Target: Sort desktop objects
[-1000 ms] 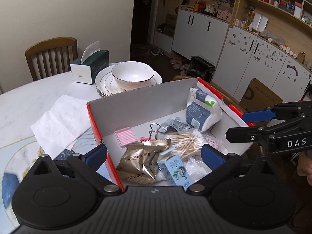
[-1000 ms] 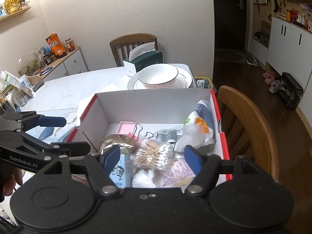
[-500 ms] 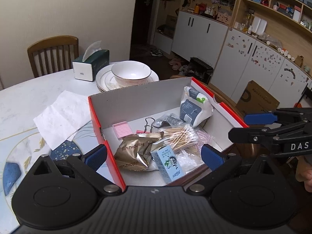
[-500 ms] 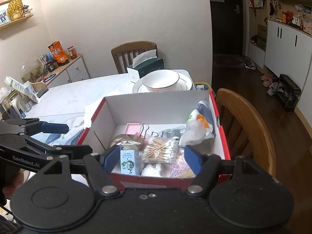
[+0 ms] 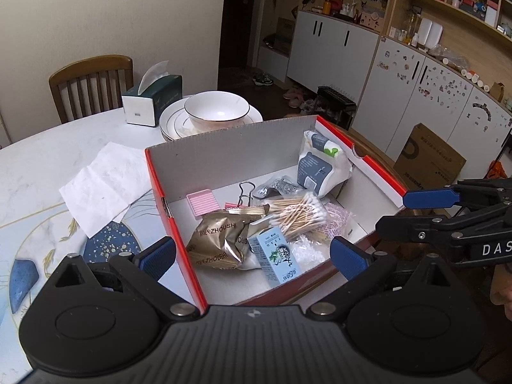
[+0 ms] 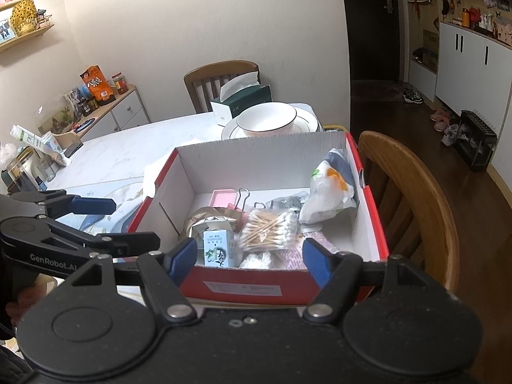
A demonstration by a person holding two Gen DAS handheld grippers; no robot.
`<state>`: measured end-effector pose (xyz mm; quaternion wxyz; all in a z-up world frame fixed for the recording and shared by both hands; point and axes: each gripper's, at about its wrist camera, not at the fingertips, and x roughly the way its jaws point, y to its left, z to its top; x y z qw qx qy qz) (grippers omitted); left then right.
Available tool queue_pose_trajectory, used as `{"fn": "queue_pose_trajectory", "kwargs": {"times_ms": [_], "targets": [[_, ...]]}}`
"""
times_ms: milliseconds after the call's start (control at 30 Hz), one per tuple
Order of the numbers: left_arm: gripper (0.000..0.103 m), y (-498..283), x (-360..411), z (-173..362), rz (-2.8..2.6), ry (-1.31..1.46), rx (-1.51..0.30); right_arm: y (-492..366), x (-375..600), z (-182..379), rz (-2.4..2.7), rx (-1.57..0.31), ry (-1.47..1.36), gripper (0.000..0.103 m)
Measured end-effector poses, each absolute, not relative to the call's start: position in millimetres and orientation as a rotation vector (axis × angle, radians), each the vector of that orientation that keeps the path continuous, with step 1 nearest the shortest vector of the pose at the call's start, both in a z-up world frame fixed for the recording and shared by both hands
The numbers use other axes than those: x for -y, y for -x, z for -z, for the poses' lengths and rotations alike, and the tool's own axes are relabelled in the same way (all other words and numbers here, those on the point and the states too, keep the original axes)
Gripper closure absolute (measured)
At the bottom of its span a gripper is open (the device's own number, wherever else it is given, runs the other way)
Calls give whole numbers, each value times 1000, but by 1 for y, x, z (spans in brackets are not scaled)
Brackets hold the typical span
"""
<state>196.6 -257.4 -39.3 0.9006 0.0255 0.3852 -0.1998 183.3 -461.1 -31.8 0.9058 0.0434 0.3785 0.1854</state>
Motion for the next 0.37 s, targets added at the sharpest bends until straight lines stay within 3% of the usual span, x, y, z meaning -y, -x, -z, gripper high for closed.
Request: {"fn": "queue_pose_trajectory", "kwargs": {"times_ms": [367], "targets": [[0, -194, 253, 39, 440, -37, -801, -183, 460, 32, -382, -780, -95, 31]]}}
